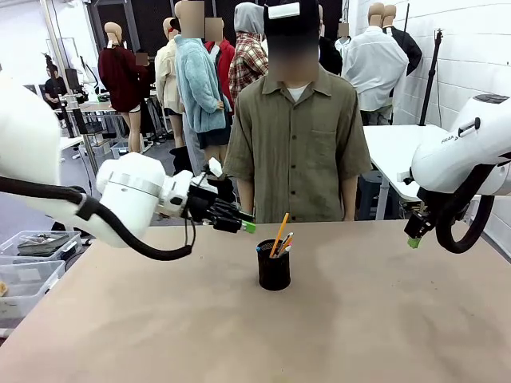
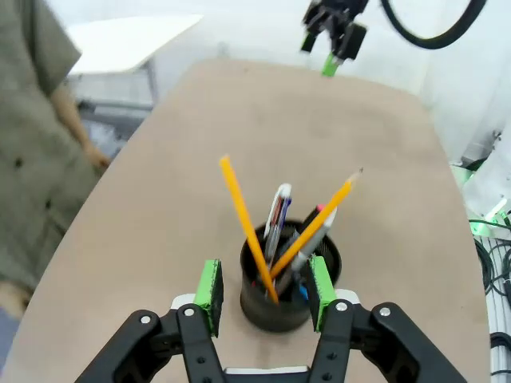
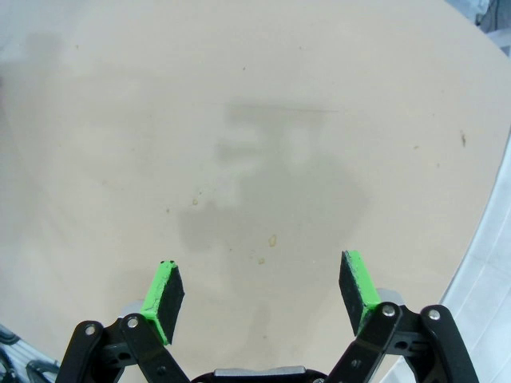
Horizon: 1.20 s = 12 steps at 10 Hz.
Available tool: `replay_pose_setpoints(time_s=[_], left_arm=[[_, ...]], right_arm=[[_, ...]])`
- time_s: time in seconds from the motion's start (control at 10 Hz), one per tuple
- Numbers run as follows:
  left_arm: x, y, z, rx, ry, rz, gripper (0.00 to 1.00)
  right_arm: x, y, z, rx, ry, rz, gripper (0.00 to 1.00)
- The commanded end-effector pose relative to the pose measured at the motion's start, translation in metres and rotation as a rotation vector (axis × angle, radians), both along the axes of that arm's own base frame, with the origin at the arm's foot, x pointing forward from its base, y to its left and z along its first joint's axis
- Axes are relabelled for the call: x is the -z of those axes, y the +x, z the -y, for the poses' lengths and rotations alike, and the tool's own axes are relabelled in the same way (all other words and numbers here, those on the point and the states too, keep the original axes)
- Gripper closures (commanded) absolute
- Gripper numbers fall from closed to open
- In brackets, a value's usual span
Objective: Place the pens into the pen holder.
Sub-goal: Pick up a writing instrument from the table and place it into the Pen holder.
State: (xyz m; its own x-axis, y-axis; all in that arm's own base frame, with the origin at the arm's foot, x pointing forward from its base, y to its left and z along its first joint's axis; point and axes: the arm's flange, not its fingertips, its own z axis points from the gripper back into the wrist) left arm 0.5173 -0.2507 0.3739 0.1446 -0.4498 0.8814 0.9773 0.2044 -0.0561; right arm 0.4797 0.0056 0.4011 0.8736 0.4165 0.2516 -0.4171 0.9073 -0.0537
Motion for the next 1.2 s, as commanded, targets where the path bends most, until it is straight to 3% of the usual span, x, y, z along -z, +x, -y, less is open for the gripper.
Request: replay_pose_setpoints(time_s=[0.0, 0.2, 0.5, 0.9, 1.0, 1.1], left_arm=[[-0.034, -0.016, -0.026, -0.106, 0.159, -0.160, 0.44], [-0.048, -0.023, -0.053, -0.223, 0.358, -0.356, 0.44], [-0.043, -0.041, -0.086, -0.425, 0.515, -0.565, 0.44], [-0.032, -0.061, -0.096, -0.719, 0.667, -0.650, 0.44], [-0.029, -0.066, -0.095, -0.765, 0.692, -0.656, 0.44], [-0.023, -0.068, -0.091, -0.738, 0.717, -0.646, 0.44]], right_arm=[[0.002, -0.001, 0.002, -0.010, -0.012, 0.005, 0.03], [0.002, -0.001, 0.002, -0.010, -0.012, 0.005, 0.03], [0.002, -0.001, 0.002, -0.010, -0.012, 0.005, 0.03], [0.002, -0.001, 0.002, -0.010, -0.012, 0.005, 0.03], [0.002, -0.001, 0.002, -0.010, -0.012, 0.005, 0.03], [0.002, -0.001, 0.002, -0.010, -0.012, 0.005, 0.03]])
